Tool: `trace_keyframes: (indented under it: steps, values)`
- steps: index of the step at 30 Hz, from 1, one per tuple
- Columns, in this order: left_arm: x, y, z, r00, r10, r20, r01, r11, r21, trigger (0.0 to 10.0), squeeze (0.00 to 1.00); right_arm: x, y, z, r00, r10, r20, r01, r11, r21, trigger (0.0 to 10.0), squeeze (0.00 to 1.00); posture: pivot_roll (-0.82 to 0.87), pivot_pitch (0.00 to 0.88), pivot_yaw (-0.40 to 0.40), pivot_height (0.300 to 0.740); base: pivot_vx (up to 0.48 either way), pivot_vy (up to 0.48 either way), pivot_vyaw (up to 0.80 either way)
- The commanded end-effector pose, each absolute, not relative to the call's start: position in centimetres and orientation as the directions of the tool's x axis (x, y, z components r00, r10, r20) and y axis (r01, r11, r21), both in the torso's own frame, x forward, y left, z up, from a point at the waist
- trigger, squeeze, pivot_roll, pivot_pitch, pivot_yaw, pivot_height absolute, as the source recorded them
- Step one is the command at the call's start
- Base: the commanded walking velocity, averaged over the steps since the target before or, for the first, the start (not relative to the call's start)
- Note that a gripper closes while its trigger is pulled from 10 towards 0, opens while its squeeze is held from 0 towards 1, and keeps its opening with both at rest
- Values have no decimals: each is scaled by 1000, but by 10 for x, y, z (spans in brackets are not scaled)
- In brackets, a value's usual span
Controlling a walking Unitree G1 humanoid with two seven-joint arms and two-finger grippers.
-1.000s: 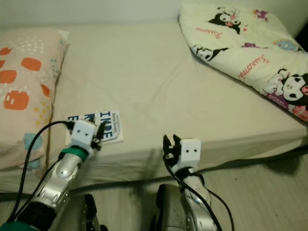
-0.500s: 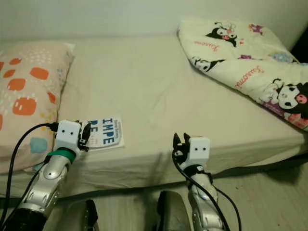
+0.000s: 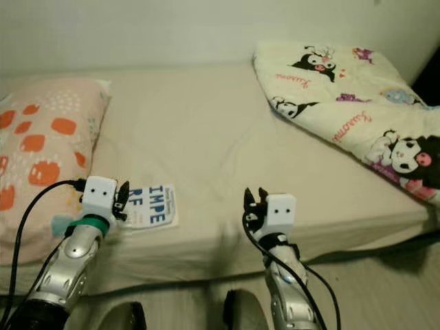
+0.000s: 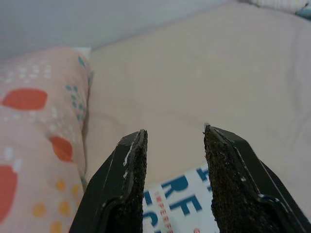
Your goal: Clean up the room
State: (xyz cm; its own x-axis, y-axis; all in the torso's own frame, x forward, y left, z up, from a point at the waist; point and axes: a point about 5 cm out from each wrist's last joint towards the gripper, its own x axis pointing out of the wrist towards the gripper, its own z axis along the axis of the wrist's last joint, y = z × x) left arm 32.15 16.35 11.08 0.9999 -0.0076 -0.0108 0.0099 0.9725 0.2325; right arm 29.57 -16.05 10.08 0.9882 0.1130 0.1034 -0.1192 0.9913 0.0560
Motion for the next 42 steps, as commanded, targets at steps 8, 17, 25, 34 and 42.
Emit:
trace_keyframes:
  steps: [8,17,25,34,42]
  values:
    - [322,165,108,999,-1,-33,9,971,237,10000,0,296,-158,96,989,114,93,-120,991,59,10000,0,-65,30,47,719,0,0,0]
    - [323,165,110,999,1,-36,7,972,234,10000,0,297,-157,96,989,112,96,-118,991,62,10000,0,-63,32,50,740,0,0,0]
    - [324,166,113,1000,8,-20,-2,968,251,10000,0,298,-155,96,989,107,103,-115,991,73,10000,0,-61,34,54,740,0,0,0]
    - [325,163,115,1000,1,-5,0,964,267,10000,0,298,-151,96,988,112,107,-121,989,80,10000,0,-62,35,55,740,0,-27,0]
    - [326,161,114,1000,0,-9,2,963,271,10000,0,298,-152,96,988,111,106,-120,990,79,10000,0,-65,37,56,740,0,-284,0]
